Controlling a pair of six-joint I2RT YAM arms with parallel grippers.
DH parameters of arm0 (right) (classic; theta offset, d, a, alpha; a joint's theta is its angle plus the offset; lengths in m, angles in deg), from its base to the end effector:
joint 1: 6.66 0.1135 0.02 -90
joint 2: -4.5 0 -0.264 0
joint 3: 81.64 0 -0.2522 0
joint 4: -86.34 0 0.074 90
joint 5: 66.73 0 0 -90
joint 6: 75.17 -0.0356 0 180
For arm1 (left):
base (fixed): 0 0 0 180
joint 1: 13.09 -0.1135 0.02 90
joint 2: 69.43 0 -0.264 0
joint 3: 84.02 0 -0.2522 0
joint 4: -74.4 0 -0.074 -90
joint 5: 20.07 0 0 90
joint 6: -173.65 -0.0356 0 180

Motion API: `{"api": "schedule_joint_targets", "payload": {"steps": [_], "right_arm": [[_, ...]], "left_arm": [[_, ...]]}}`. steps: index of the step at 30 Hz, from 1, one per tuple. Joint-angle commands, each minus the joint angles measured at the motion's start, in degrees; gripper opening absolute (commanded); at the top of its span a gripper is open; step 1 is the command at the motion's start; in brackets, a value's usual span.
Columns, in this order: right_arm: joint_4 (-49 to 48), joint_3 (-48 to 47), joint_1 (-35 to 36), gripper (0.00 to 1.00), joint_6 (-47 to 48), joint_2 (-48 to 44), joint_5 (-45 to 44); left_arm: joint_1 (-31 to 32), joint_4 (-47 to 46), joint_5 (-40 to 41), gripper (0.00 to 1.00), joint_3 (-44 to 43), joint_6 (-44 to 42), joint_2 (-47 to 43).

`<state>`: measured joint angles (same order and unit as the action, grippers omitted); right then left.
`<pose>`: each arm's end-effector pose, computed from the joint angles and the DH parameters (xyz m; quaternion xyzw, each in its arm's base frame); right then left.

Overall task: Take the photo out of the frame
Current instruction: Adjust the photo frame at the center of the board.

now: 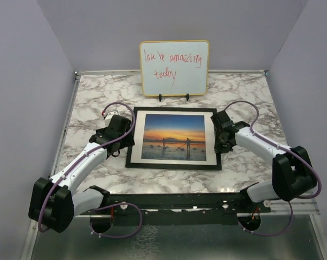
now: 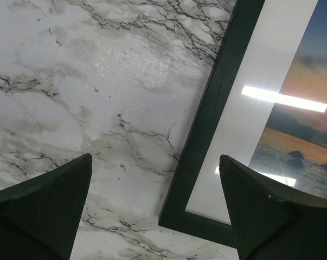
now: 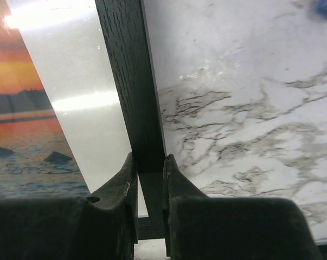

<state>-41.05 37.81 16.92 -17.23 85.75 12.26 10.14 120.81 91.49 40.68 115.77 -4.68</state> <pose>0.2291 0.0926 0.1809 0.0867 0.9811 -0.0165 0.1721 0.2039 -0.0733 0.2222 -0.1275 0.9320 0.0244 0.3384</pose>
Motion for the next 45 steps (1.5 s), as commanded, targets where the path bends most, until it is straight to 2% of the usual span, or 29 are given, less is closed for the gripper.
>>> {"api": "schedule_joint_targets", "payload": {"steps": [1,4,16,19,21,25,27,30,32,35,41,45], "right_arm": [[7.73,-5.12,-0.24,0.09,-0.91,0.3,-13.12],[7.4,-5.96,-0.72,0.21,1.78,1.13,-13.55],[5.09,-7.67,-2.93,0.2,8.4,8.31,-5.14],[5.6,-8.41,-4.03,0.37,8.89,9.01,-5.41],[7.09,-9.86,-4.06,0.53,9.27,8.76,-6.75],[11.47,-14.55,-4.04,0.61,6.96,6.3,-6.35],[10.85,-15.82,-3.97,0.64,5.12,3.42,-1.04],[1.26,-12.16,-3.77,0.64,1.13,-3.05,14.33],[-5.53,-10.03,-1.49,0.67,-3.9,-5.56,18.12],[-7.11,-11.86,7.03,0.67,-9.0,-3.94,13.89],[-9.37,-19.84,23.9,0.67,-17.61,5.72,0.88],[-5.96,-30.06,34.37,0.66,-21.13,17.42,-8.43]], "left_arm": [[-0.28,-0.48,-1.48,0.99,-0.21,-0.48,0.13],[-0.28,-0.56,-1.12,0.99,-0.13,-0.4,-0.05],[-0.28,-0.56,-0.95,0.99,-0.25,-0.99,-0.99],[-0.28,-0.3,-1.39,0.99,-0.47,-1.35,-1.21],[-0.28,-0.3,-0.66,0.99,-0.4,-1.07,-2.26],[-0.28,-0.38,0.66,0.99,-0.06,-0.54,-5.23],[-0.4,-0.47,2.22,0.99,-0.19,-0.25,-6.42],[-3.65,0.3,5.28,0.99,-2.25,-1.31,-7.04],[-8.19,-0.02,3.19,0.99,-3.72,-3.95,-6.48],[-15.19,-0.83,-2.31,0.99,-5.28,-7.34,-4.22],[-19.24,-2.06,-4.07,0.99,-2.89,-5.71,-2.84],[-20.39,-1.66,-1.46,0.99,-2.63,-4.95,-5.01]]}}
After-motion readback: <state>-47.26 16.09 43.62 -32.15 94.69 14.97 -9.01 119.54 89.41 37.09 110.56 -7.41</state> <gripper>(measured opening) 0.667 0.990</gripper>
